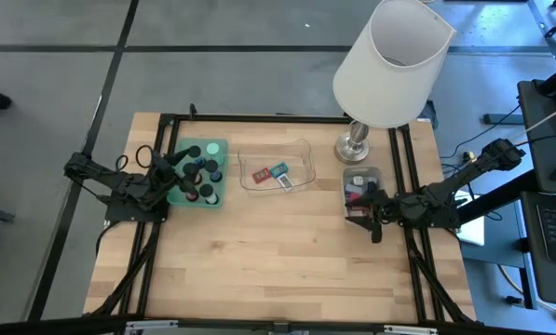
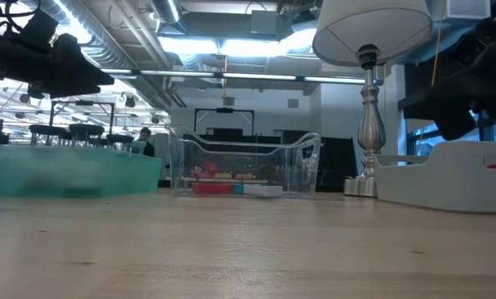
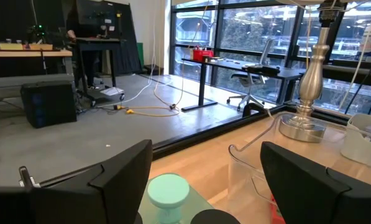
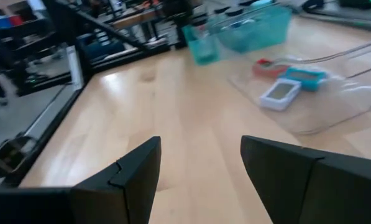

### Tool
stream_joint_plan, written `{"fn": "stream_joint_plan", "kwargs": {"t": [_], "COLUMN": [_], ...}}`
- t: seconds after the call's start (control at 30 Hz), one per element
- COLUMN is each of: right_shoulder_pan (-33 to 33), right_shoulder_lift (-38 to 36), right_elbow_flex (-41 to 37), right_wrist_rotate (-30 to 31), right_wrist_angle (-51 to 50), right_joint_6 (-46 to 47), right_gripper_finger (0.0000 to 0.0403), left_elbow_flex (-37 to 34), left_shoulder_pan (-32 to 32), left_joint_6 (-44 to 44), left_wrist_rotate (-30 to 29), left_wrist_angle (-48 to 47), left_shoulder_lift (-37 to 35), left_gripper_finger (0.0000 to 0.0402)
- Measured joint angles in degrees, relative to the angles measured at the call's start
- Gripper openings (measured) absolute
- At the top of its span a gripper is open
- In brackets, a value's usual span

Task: Pick & Place Office items
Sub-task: Return to Home Position

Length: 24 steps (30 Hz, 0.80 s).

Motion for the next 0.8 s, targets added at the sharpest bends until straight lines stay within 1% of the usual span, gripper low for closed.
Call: {"fn": "stream_joint_plan", "kwargs": {"t": [0.17,0.8], "right_shoulder_pan": [0.0,0.0], "right_shoulder_lift": [0.0,0.0], "right_elbow_flex": [0.0,0.0], "right_wrist_rotate": [-2.34,-2.34], "right_wrist_angle": [0.0,0.0], "right_joint_6": [0.1,0.07], "right_gripper_finger": [0.0226,0.0226], "left_elbow_flex": [0.0,0.0], "left_shoulder_pan": [0.01,0.02], "left_joint_6": [-0.01,0.0], "left_wrist_rotate": [0.01,0.02], "left_wrist_angle": [0.0,0.01], "left_shoulder_lift": [0.0,0.02], "left_gripper_finger": [0.0296,0.0296]}}
